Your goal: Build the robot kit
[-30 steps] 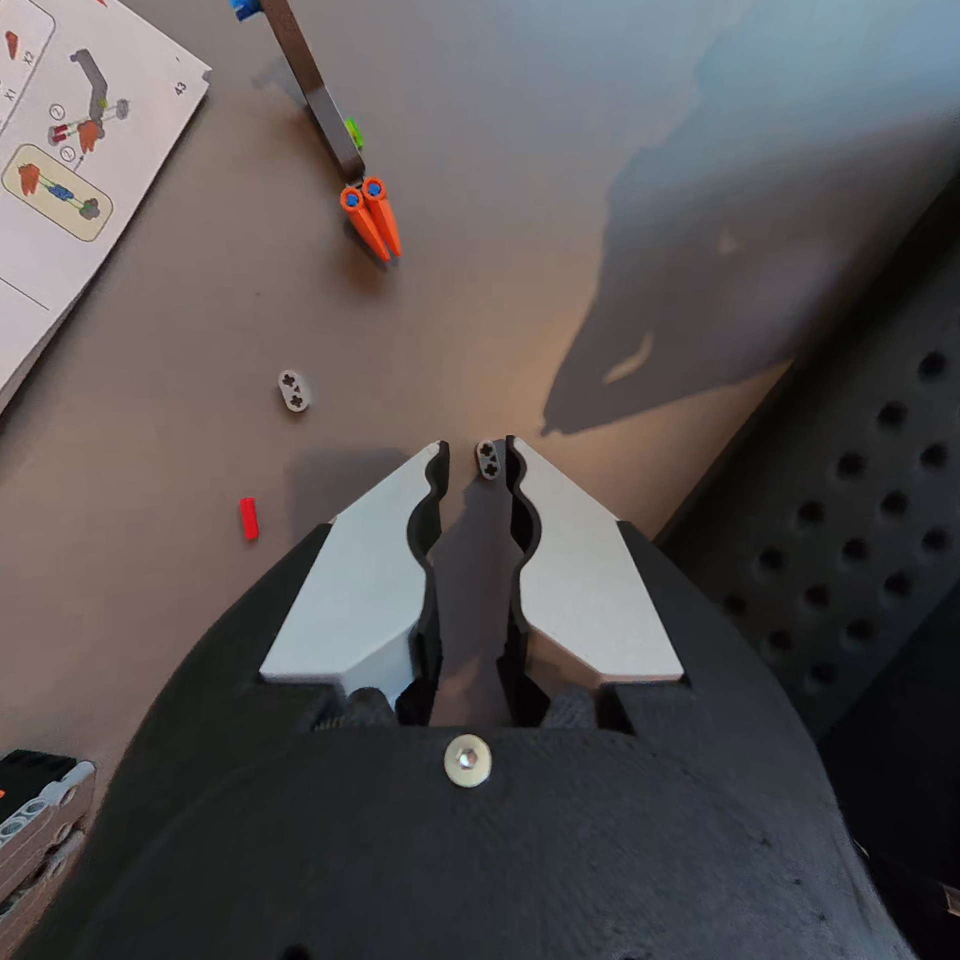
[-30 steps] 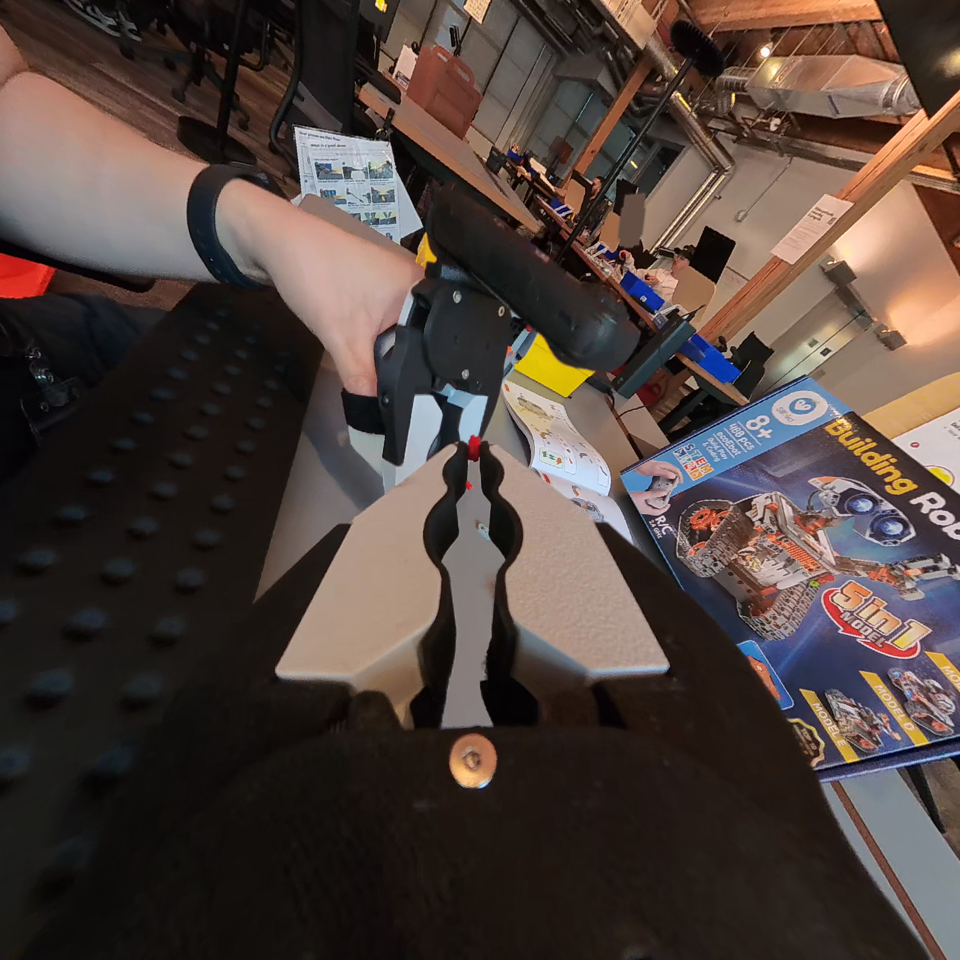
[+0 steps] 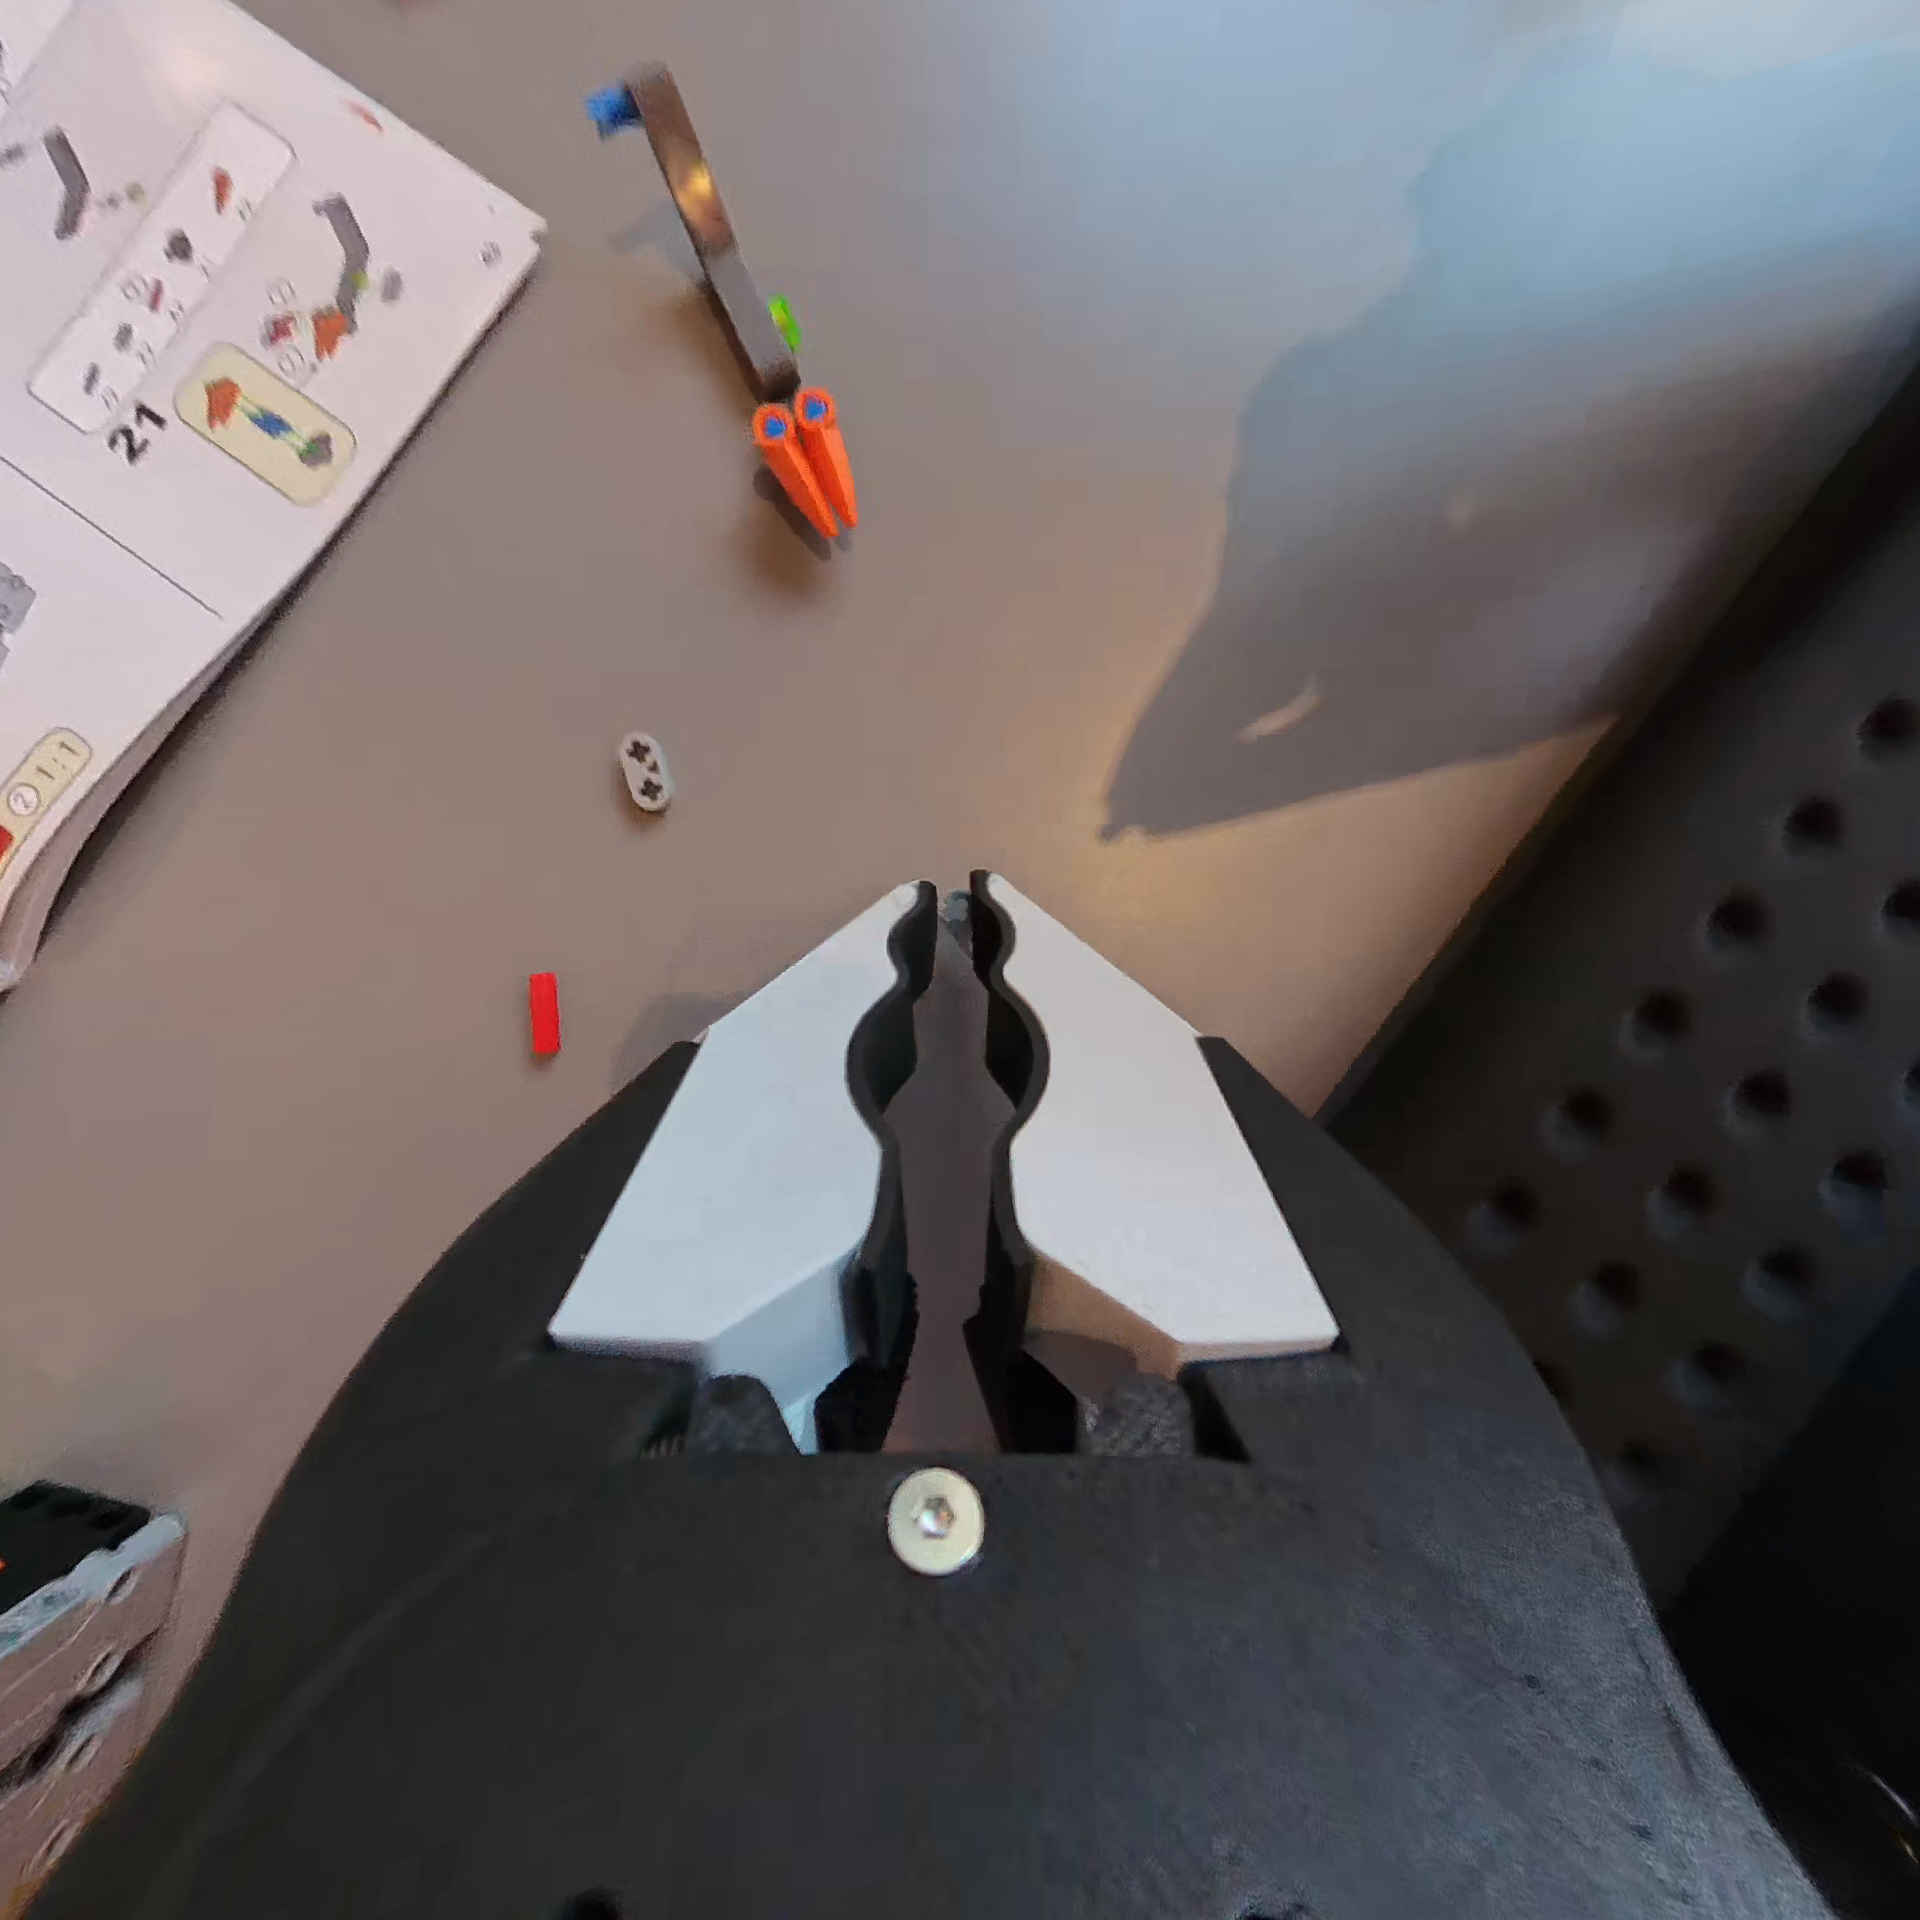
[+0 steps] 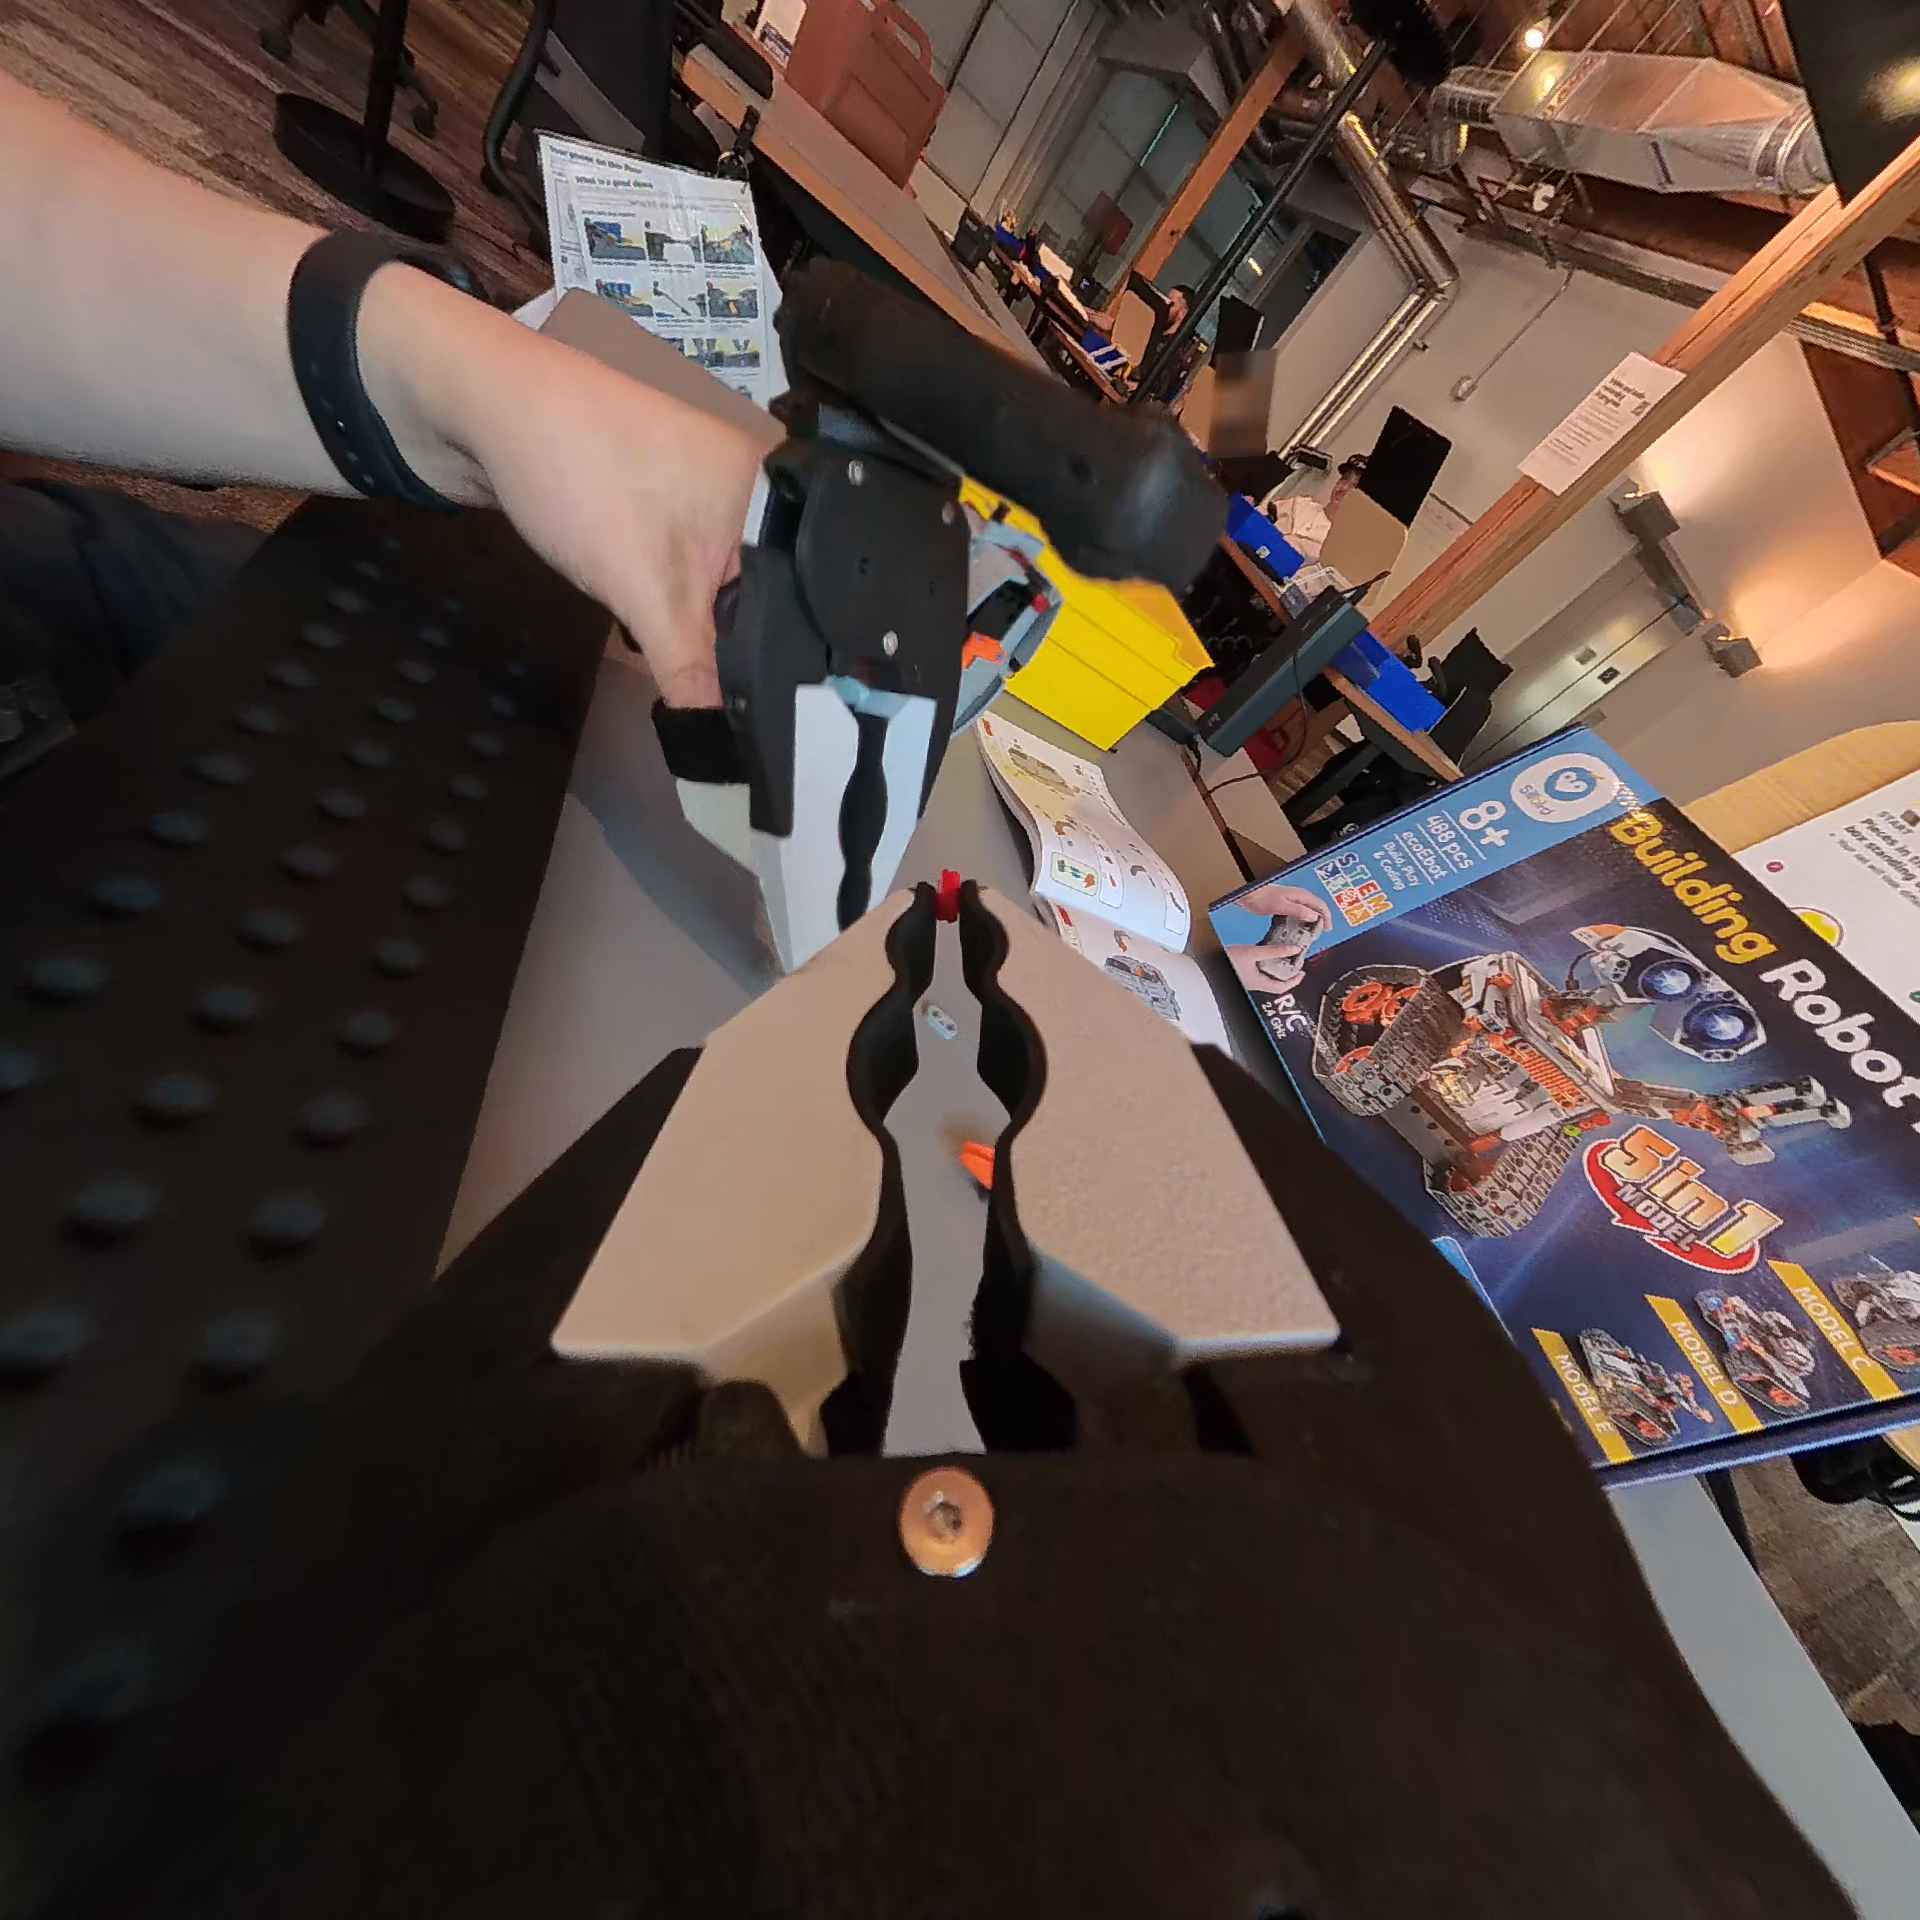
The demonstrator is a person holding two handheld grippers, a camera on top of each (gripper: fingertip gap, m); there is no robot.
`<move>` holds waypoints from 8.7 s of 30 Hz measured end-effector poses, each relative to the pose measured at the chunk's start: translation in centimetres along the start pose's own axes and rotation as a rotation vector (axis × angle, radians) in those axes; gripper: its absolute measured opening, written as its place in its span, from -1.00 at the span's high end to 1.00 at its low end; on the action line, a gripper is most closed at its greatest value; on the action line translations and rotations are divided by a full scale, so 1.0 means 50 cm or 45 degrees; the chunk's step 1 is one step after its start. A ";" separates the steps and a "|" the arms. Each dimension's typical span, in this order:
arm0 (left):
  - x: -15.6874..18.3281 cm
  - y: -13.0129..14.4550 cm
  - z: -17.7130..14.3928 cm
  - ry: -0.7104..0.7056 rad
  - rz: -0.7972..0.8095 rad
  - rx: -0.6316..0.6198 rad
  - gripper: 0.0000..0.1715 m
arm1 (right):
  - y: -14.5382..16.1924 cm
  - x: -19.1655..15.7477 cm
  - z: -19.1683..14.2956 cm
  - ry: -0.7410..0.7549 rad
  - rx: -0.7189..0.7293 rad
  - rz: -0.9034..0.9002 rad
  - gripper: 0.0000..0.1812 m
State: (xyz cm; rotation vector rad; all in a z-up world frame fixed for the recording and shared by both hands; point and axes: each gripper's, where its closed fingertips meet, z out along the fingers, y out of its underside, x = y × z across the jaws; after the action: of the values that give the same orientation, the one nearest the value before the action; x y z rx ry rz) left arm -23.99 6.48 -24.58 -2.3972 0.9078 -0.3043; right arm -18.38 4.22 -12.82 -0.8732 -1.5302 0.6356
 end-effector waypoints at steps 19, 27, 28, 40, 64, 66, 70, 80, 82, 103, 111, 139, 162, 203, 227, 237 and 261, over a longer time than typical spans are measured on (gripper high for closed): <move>0.080 -0.139 -0.478 1.266 -0.332 1.416 1.00 | -0.342 0.071 0.109 -0.141 0.309 -0.177 0.96; -0.059 -0.088 -0.300 0.501 -0.481 1.127 1.00 | -0.088 0.191 0.170 0.054 -0.263 -0.035 0.96; -0.060 -0.083 -0.288 0.503 -0.491 1.111 1.00 | -0.031 0.208 0.156 0.094 -0.391 0.038 0.96; -0.009 -0.065 -0.237 0.616 -0.421 0.854 0.97 | 0.033 0.184 -0.129 0.385 -0.611 0.304 0.96; 0.412 -0.099 -0.496 0.588 0.119 0.934 0.49 | -0.172 -0.348 -0.711 0.946 -0.636 0.542 0.96; 0.428 -0.120 -0.510 0.601 0.157 0.951 0.47 | -0.172 -0.377 -0.766 1.063 -0.642 0.566 0.96; 0.452 -0.155 -0.517 0.630 0.213 0.959 0.43 | -0.180 -0.408 -0.841 1.226 -0.625 0.563 0.96; 0.485 -0.186 -0.487 0.665 0.235 0.890 0.35 | -0.149 -0.433 -0.840 1.248 -0.595 0.581 0.95; 0.484 -0.187 -0.488 0.642 0.236 0.895 0.33 | -0.144 -0.434 -0.838 1.240 -0.572 0.593 0.95; 0.341 -0.033 -0.547 0.425 0.005 0.943 0.14 | -0.111 -0.342 -0.650 0.964 -0.540 0.591 0.96; 0.331 -0.008 -0.600 0.209 -0.014 0.900 -0.04 | -0.094 -0.276 -0.654 0.938 -0.476 0.551 0.96; 0.250 0.065 -0.462 0.361 -0.158 0.741 -0.18 | 0.217 -0.134 0.007 -0.207 -0.792 0.733 0.80; 0.533 -0.008 -0.337 1.040 0.461 0.617 0.03 | -0.206 -0.613 -0.772 1.717 -1.068 0.714 0.70; 1.109 0.357 0.100 1.716 1.046 -0.527 -0.06 | -0.124 -1.057 -0.913 2.803 -1.412 0.938 0.69; 1.722 0.371 -0.099 2.366 1.690 -1.206 -0.28 | -0.590 -1.541 -1.588 3.104 -2.347 1.013 0.48; 1.917 0.078 -0.329 2.363 1.758 -0.961 -0.29 | -1.000 -1.545 -1.384 3.610 -2.187 1.853 0.58; 2.363 0.029 -0.372 1.789 1.387 -0.148 -0.16 | -0.805 -2.063 -1.223 3.132 -1.702 2.654 0.63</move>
State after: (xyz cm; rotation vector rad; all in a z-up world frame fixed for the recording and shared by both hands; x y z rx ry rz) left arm 56.09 -80.84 -8.35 -1.1022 2.5925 -1.4998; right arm 36.60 -108.27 -30.64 2.3883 -2.0904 0.6748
